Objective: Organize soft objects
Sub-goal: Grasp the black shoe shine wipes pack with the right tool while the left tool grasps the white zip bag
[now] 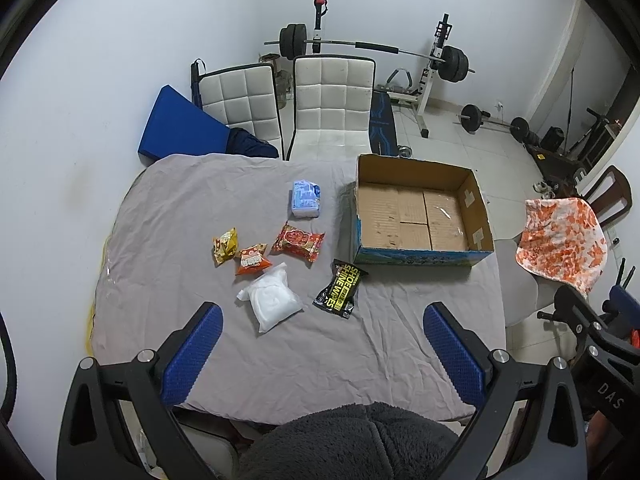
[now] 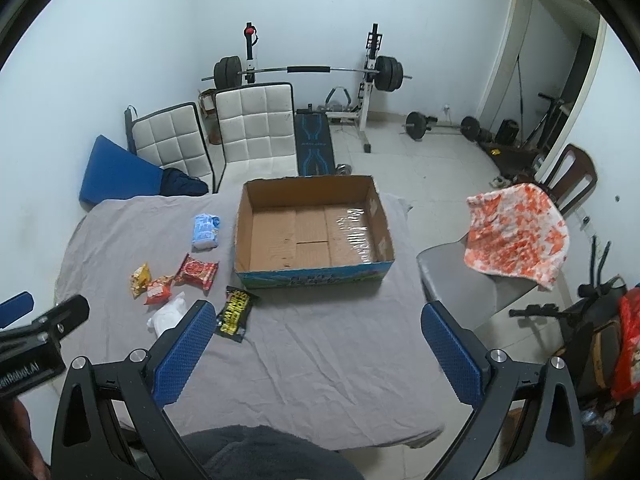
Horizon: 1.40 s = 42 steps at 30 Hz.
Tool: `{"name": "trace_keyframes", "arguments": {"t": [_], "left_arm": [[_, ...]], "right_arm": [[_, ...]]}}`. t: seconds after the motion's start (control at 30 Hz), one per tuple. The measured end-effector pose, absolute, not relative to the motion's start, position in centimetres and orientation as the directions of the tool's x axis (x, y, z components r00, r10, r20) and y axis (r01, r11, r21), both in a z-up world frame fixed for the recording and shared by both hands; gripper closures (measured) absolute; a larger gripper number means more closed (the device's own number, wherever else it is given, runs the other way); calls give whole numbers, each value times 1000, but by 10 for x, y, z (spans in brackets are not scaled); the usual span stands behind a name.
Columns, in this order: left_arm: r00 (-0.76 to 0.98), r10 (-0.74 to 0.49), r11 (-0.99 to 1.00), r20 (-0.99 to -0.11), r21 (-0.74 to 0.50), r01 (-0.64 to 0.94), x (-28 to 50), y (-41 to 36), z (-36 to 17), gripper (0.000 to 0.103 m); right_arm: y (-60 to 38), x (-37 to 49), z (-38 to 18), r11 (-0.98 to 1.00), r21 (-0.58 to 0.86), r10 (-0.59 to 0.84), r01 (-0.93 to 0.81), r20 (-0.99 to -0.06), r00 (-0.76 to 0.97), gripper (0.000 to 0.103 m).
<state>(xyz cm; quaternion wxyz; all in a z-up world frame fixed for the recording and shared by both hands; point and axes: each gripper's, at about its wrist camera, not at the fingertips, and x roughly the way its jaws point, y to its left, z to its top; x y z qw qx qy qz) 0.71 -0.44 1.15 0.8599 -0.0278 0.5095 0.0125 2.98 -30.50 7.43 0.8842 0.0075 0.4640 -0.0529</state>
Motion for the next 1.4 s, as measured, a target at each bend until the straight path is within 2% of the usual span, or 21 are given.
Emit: {"name": "trace_keyframes", "arguments": {"t": [0.13,0.27,0.4,0.47,0.63,0.77,0.87,0.9,0.97,1.07,1.23,1.4], "left_arm": [[530,43,992,-847,-27,-123,24,22,10,0],[529,100,971,-843,-32,-235,46,67,-5,0],[448,135,948,-884,-16,-317,68,106,-49,0],[366,140,939,-920,6,-344,82,125,-88,0],[190,-8,917,-982,-83,-391,103,153,-186,0],[74,-94,905,-993,-116,-410,118,158,-257,0],[19,-134,893,-991,-129,-431,130,165,-302,0],[3,-145,889,-989,-132,-438,134,167,-312,0],[-28,-171,879,-985,-140,-456,138,170,-332,0],[-54,-212,872,-976,-164,-461,143,170,-349,0],[-98,-248,897,-964,-190,-400,156,148,-365,0],[-146,-264,906,-954,-193,-377,173,126,-385,0]], "right_arm": [[-305,50,50,996,4,-44,88,-843,536,0],[-297,91,1,996,74,39,59,-890,455,0],[-273,133,-74,994,104,89,29,-940,330,0],[-257,154,-122,993,113,104,23,-961,256,0],[-224,194,-232,983,153,140,101,-982,126,0],[-201,216,-313,958,189,187,215,-982,30,0],[-178,230,-361,964,123,126,236,-992,3,1],[-174,232,-371,961,125,131,247,-991,-8,3],[-166,234,-393,958,103,117,268,-992,-37,22],[-159,227,-401,967,45,56,252,-998,-36,34],[-165,202,-415,993,-25,-11,116,-993,-120,37],[-181,179,-426,992,-34,-16,122,-989,-145,37]]}}
